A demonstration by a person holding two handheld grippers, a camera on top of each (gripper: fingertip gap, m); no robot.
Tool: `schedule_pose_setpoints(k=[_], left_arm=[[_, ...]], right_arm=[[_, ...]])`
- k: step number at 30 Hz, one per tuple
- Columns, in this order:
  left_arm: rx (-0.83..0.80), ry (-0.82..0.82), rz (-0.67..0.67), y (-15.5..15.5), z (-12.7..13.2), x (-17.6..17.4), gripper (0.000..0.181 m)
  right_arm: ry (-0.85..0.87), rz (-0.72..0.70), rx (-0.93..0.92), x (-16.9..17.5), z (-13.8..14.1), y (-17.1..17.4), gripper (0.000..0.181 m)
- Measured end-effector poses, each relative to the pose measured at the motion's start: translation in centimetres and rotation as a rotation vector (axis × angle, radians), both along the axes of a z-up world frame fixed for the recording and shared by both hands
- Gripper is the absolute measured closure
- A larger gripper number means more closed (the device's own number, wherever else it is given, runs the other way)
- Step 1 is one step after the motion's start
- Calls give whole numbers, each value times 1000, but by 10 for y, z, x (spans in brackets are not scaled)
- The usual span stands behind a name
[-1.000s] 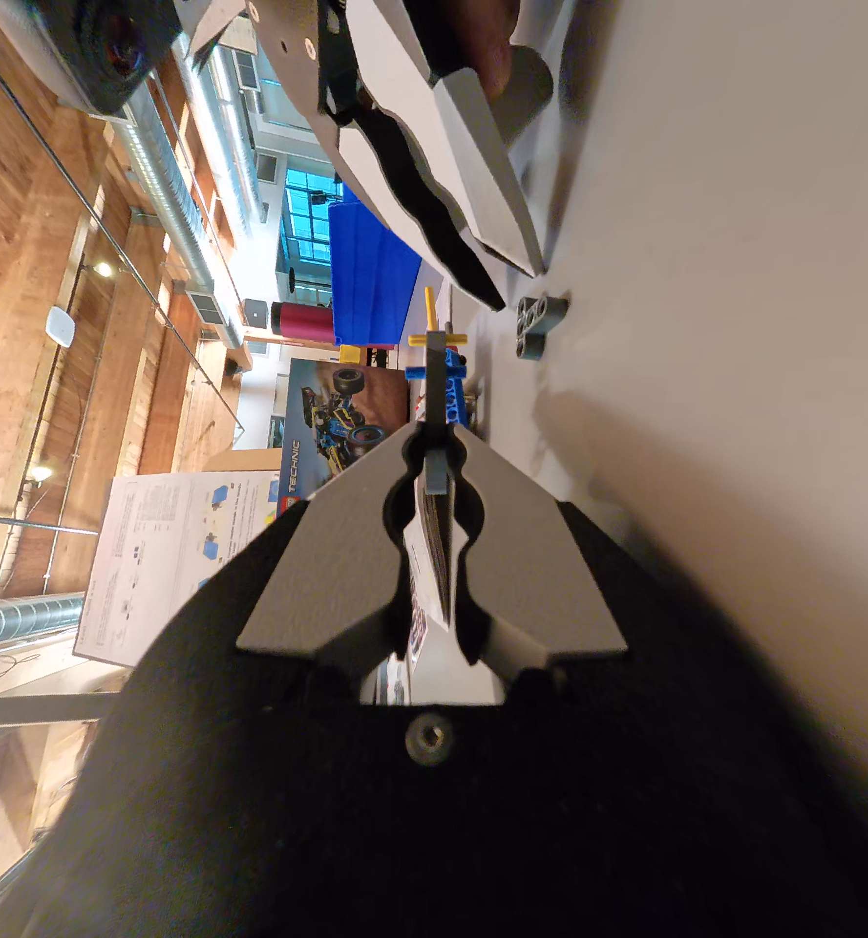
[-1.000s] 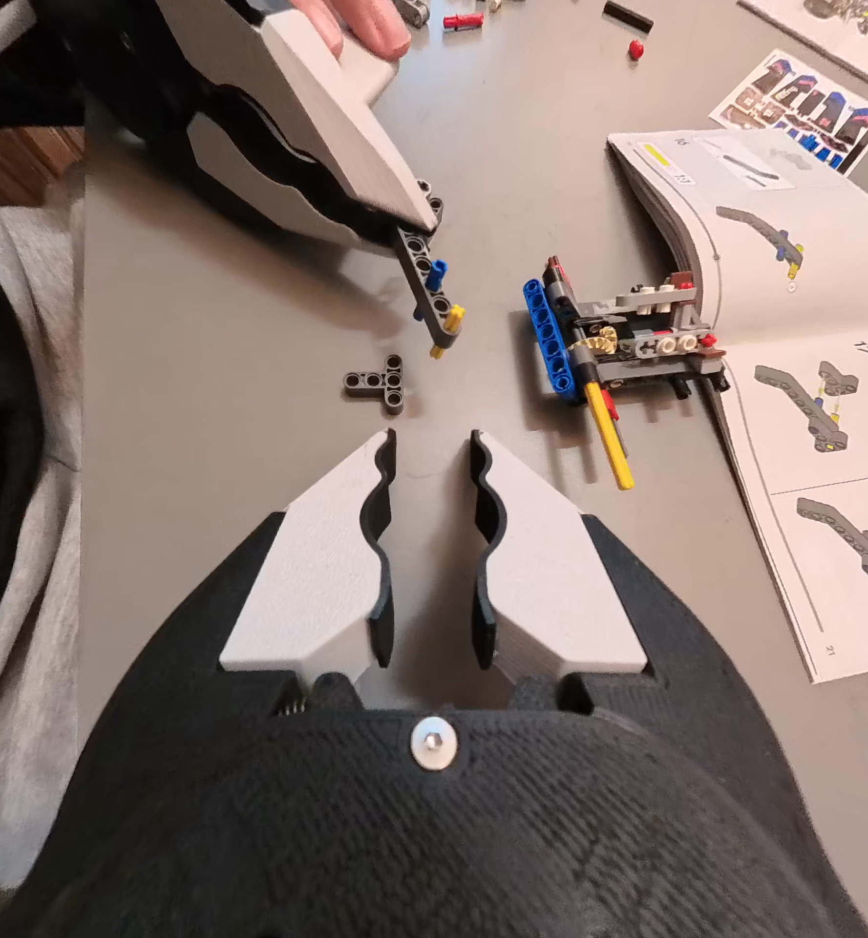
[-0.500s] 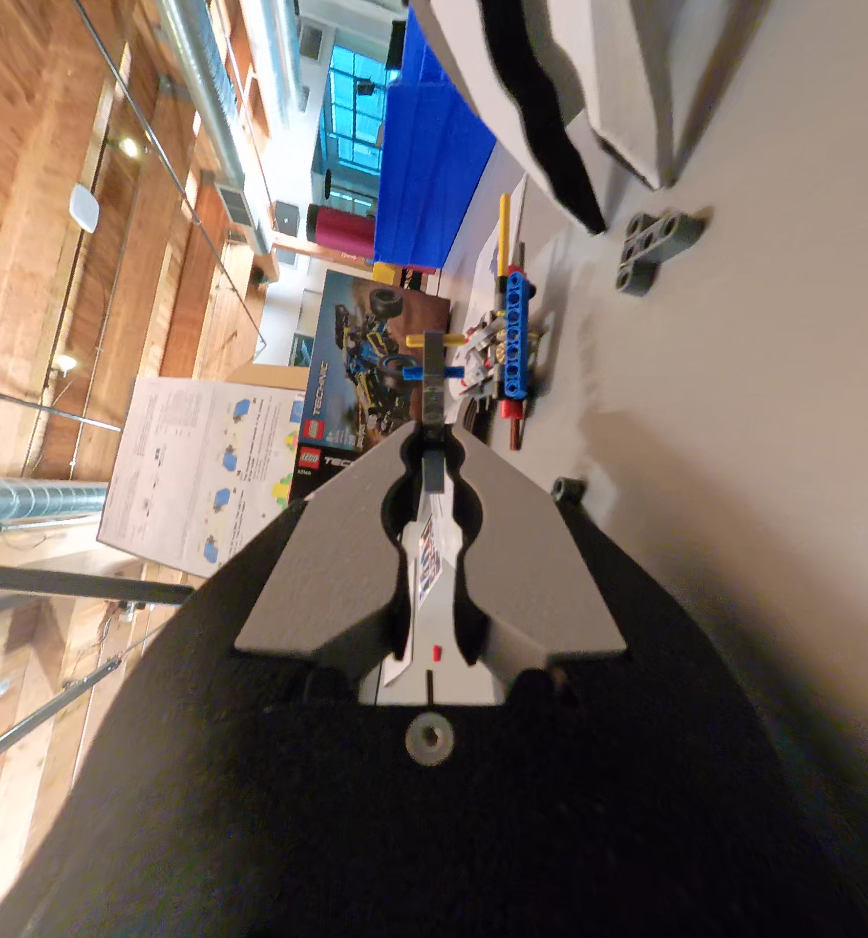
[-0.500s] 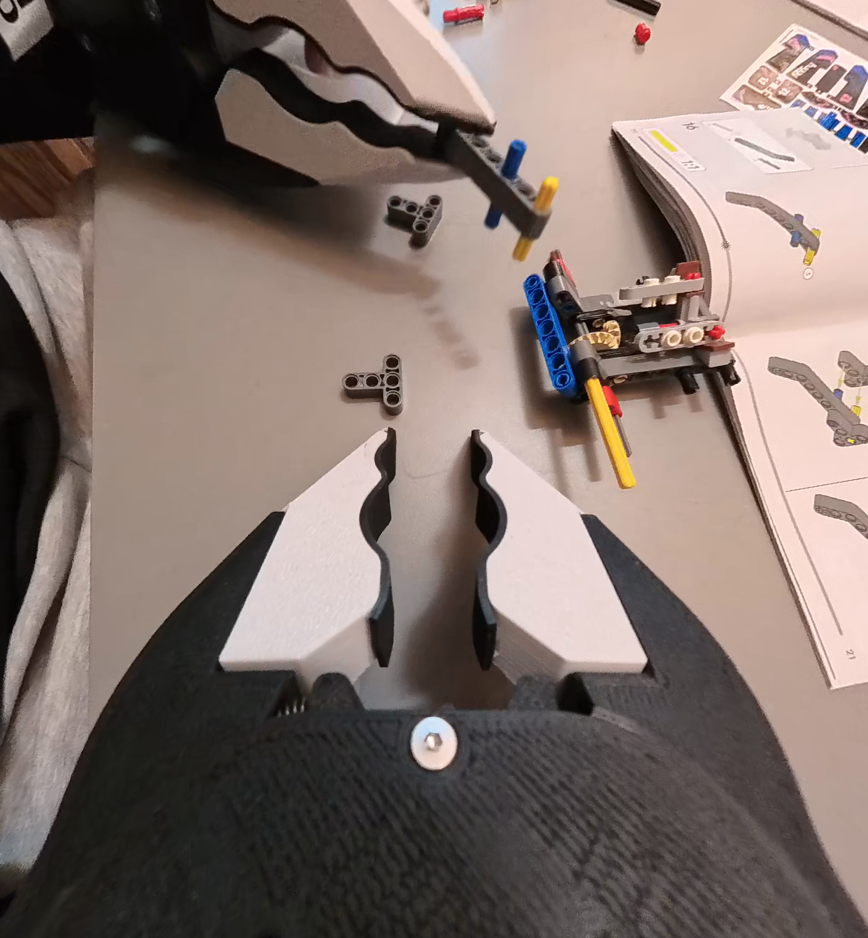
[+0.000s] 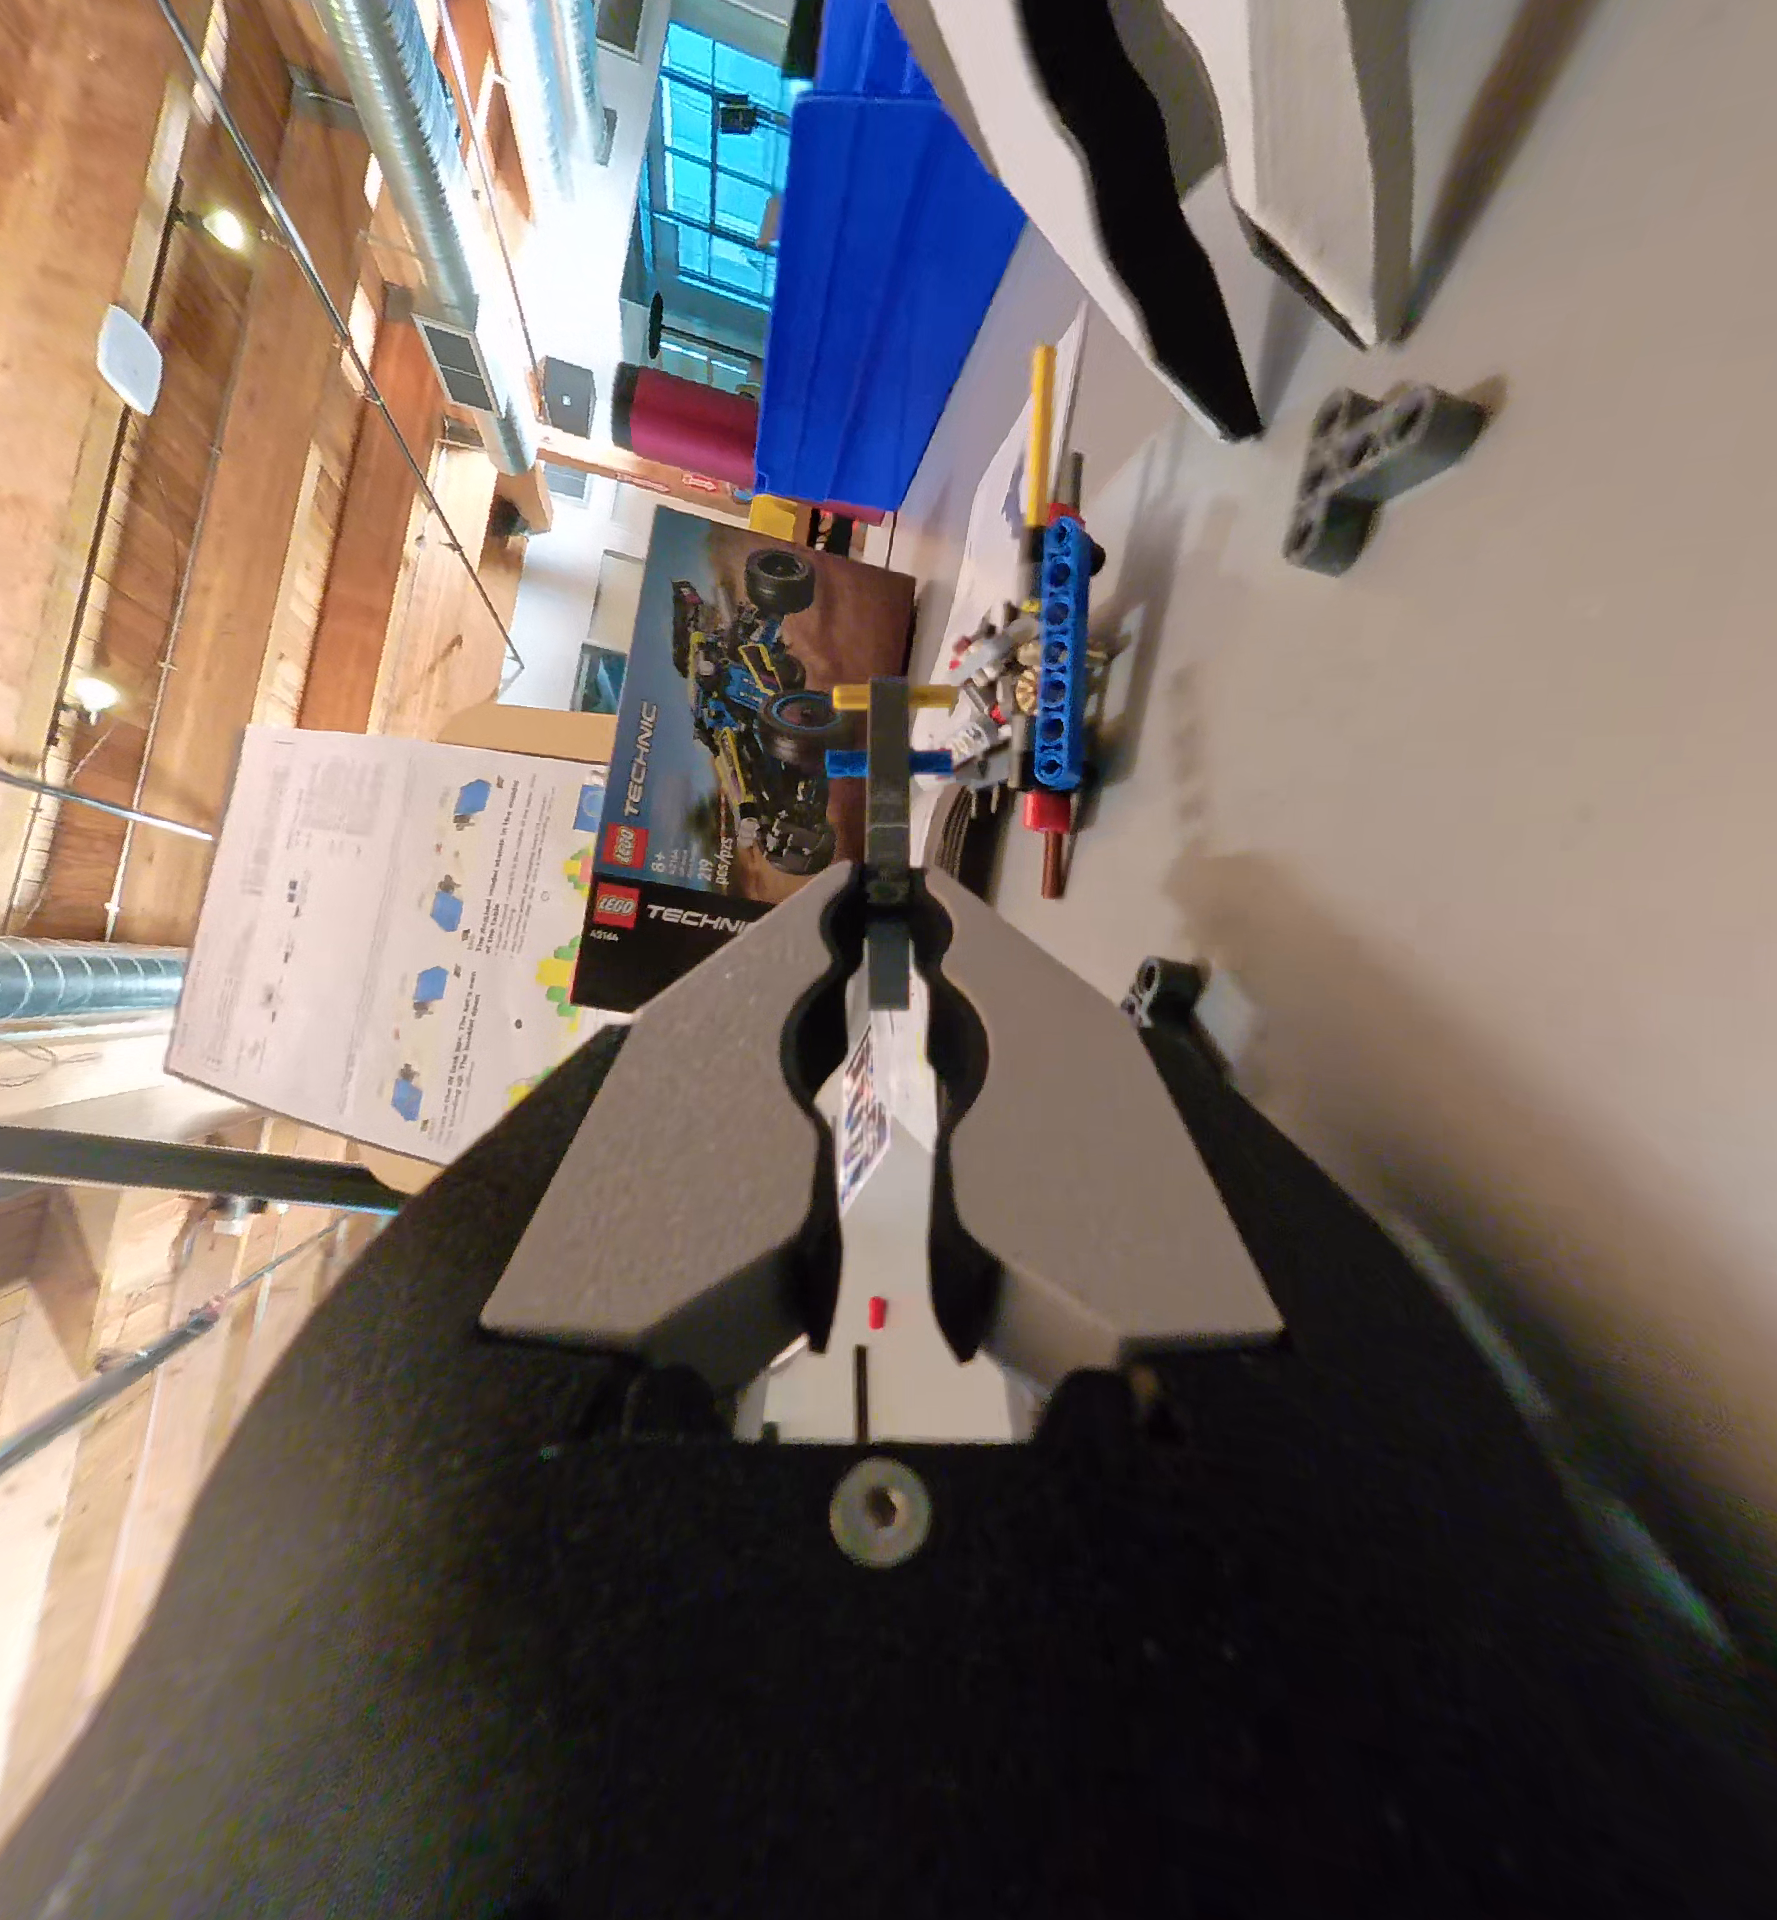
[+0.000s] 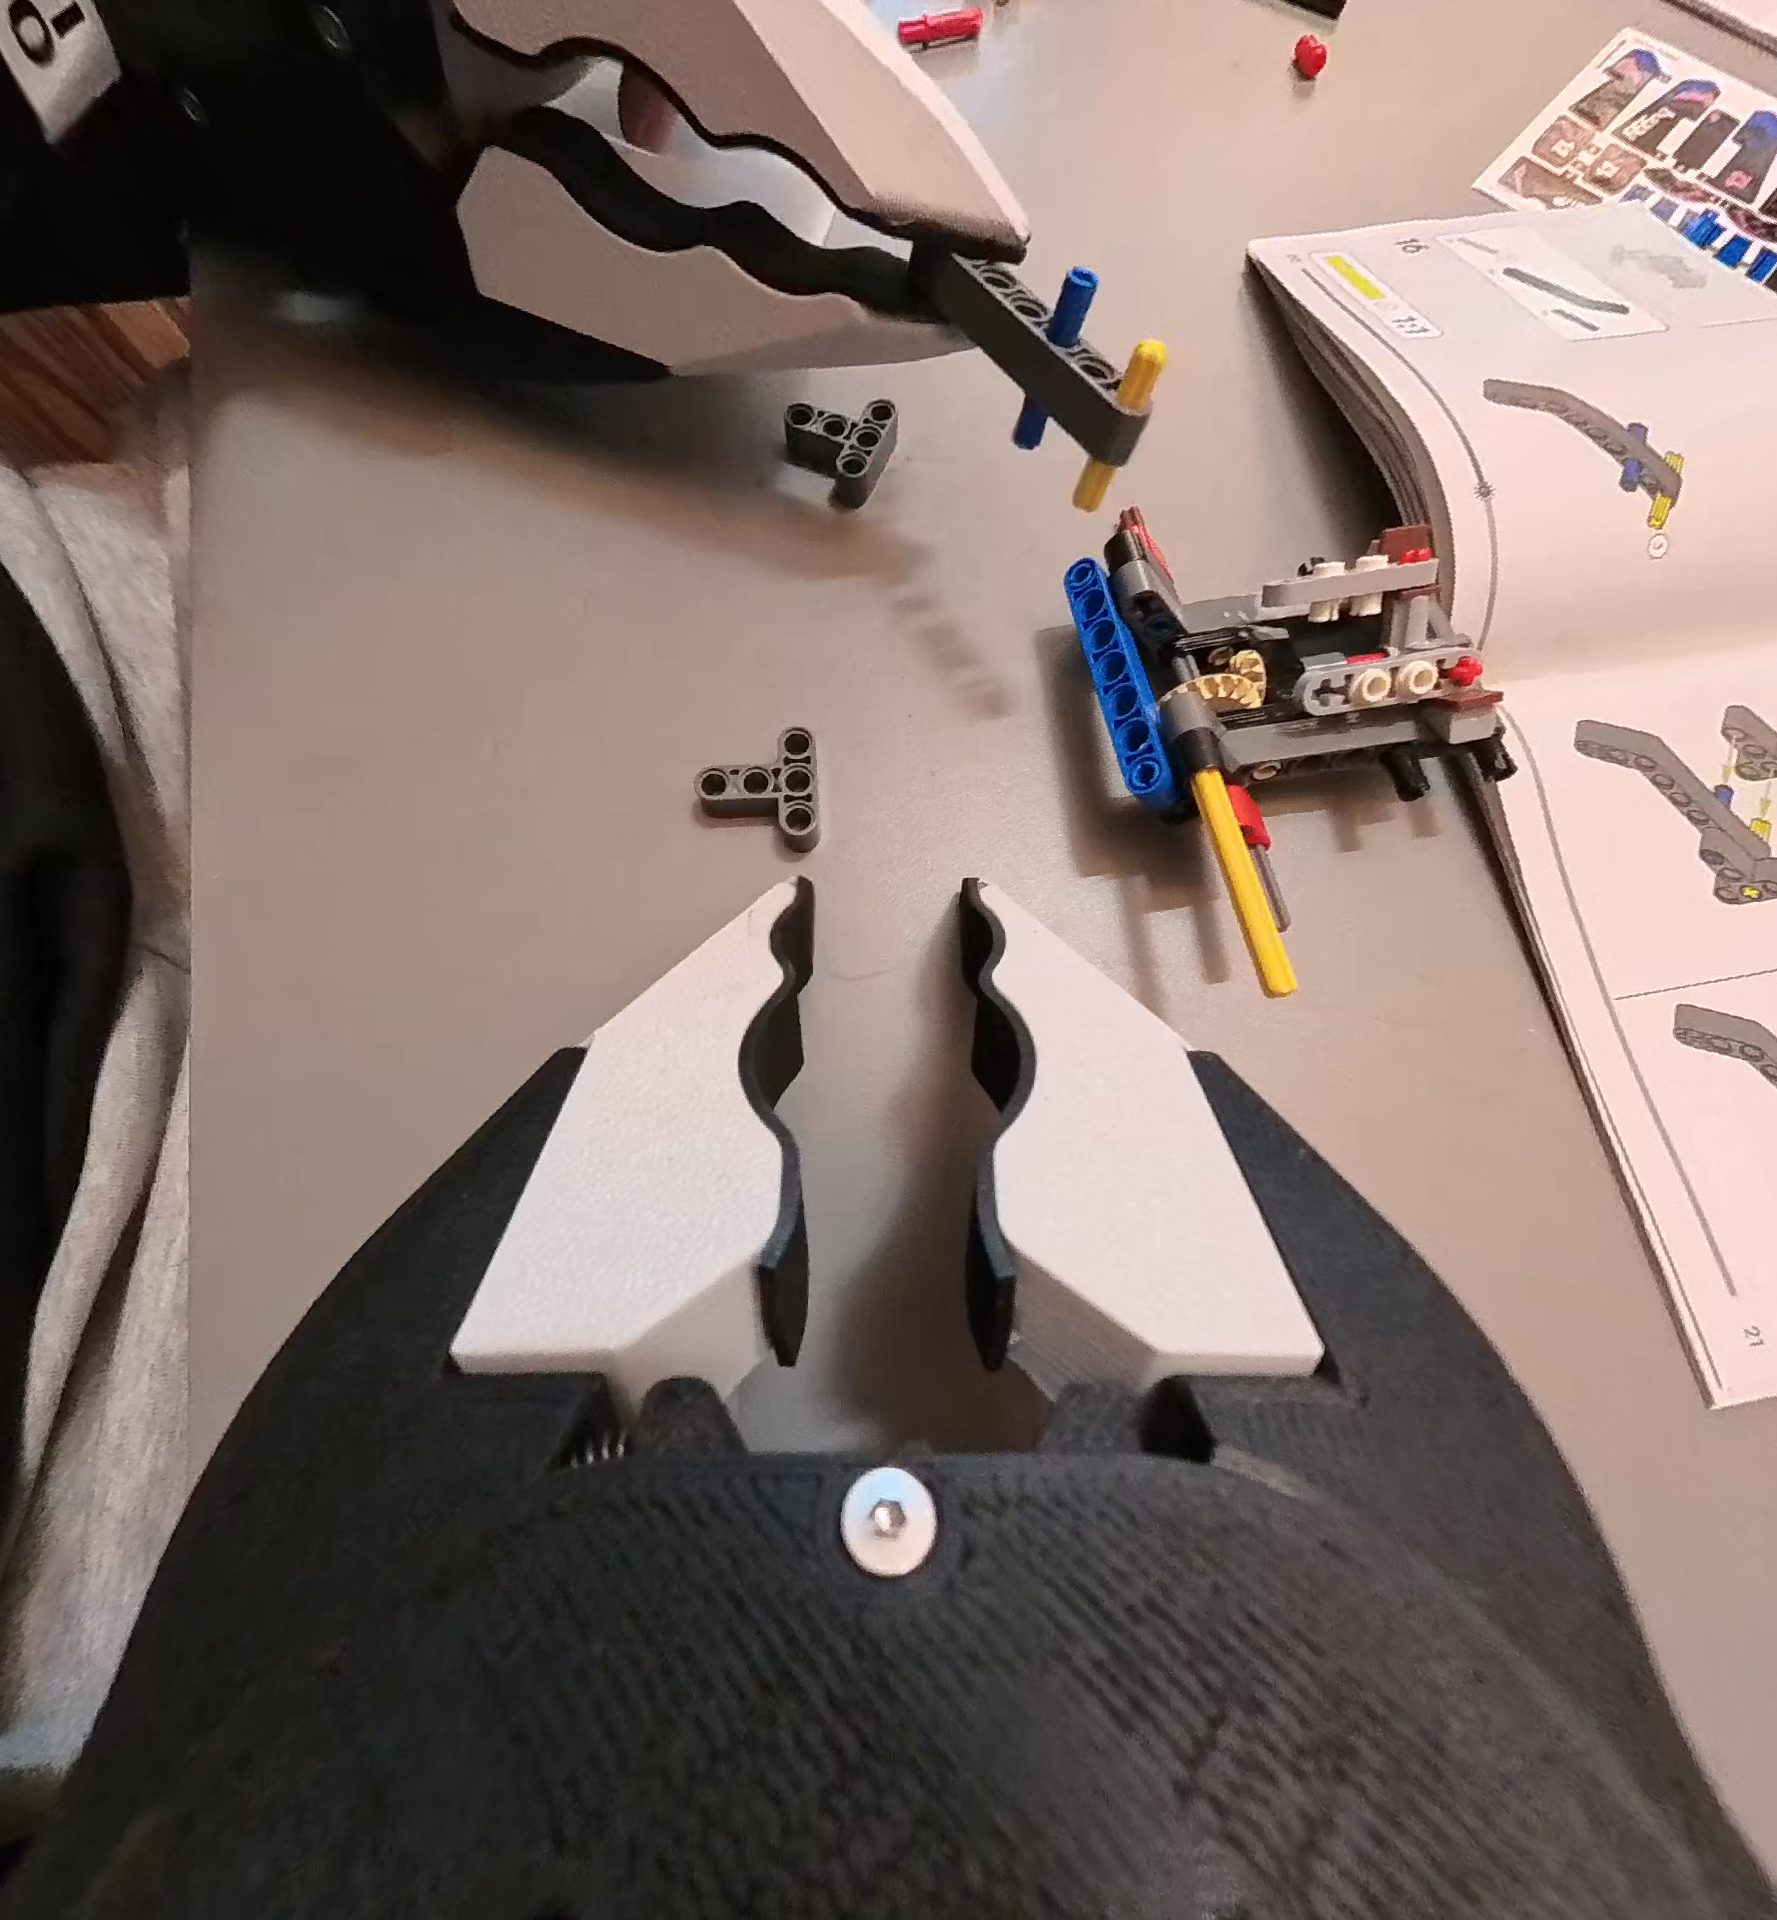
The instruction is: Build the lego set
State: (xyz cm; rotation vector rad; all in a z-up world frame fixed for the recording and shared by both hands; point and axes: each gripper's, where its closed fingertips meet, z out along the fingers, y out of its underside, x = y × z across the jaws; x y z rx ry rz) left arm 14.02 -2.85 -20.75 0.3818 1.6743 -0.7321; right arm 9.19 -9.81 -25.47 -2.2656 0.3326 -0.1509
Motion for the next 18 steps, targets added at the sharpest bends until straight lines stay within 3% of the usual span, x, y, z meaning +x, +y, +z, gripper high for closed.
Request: schedule_pose_setpoints(k=[2, 3, 6, 8, 10, 18], left_arm=[[-114, 58, 2, 1, 12, -3, 176], [-203, 166, 2, 0, 17, -5, 176], [-470, 803, 42, -8, 12, -15, 176], [-659, 1269, -27, -20, 22, -34, 176], [-834, 1563, -103, -24, 38, -42, 176], [-1149, 2020, -230, -17, 48, -42, 176]], right_arm=[[0, -2, 0, 0, 0, 0, 155], [-2, -2, -1, 0, 0, 0, 155], [-8, -3, -3, 0, 0, 0, 155], [-13, -3, -4, 1, 0, 0, 155], [-8, -4, -3, 1, 0, 0, 155], [-12, -4, -4, 1, 0, 0, 155]])
